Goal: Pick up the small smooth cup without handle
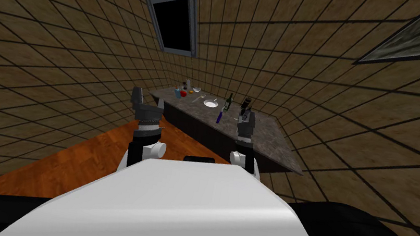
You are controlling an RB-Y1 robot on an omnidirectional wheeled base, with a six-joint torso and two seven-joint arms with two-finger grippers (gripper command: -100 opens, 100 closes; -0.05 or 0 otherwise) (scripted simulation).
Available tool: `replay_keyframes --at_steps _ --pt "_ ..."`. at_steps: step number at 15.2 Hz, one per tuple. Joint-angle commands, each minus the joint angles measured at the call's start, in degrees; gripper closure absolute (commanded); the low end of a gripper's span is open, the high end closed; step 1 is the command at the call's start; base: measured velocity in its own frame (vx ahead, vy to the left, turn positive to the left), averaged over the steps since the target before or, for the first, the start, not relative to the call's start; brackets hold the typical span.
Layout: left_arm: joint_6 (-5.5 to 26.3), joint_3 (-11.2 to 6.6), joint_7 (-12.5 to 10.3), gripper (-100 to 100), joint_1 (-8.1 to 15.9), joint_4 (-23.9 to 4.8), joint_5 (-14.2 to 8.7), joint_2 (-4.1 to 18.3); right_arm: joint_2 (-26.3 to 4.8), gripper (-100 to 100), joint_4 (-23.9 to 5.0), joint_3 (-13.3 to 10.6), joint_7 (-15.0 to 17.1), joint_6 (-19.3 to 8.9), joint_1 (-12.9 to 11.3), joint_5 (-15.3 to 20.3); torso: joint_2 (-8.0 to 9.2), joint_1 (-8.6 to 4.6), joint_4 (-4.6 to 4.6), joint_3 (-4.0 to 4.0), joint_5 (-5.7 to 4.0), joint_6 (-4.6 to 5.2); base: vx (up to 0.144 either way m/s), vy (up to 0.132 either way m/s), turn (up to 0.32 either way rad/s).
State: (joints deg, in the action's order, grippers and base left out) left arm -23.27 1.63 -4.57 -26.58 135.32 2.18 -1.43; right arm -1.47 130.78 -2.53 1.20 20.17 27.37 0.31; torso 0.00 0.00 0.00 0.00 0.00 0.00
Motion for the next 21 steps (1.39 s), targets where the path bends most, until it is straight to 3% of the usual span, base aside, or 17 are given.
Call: replay_keyframes --at_steps 1,9,10,21 --pt "0.0 0.0 0.0 0 0.0 0.0 0.0 0.0 -2.15 -100 -0.33 -0.04 0.27 0.38 0.12 0.33 0.0 0.0 0.0 0.0 0.0 0.0 -0.004 0.033 0.026" --pt "0.0 0.01 0.0 0 0.0 0.0 0.0 -0.01 -11.77 -100 -2.23 -0.35 1.64 2.4 0.71 2.32 0.02 0.56 0.01 0.01 0.12 -0.02 -0.007 0.116 0.035" --pt "0.0 0.01 0.0 0 0.0 0.0 0.0 -0.01 -11.86 -100 -2.23 -0.35 1.64 2.4 0.71 2.32 -0.01 0.55 0.0 0.0 0.13 -0.01 0.007 0.091 0.01" --pt "0.0 0.01 0.0 0 0.0 0.0 0.0 -0.01 -26.49 -100 -5.59 -0.96 3.5 5.27 1.35 5.79 0.0 0.54 0.0 0.0 0.12 -0.02 -0.001 0.122 0.037"
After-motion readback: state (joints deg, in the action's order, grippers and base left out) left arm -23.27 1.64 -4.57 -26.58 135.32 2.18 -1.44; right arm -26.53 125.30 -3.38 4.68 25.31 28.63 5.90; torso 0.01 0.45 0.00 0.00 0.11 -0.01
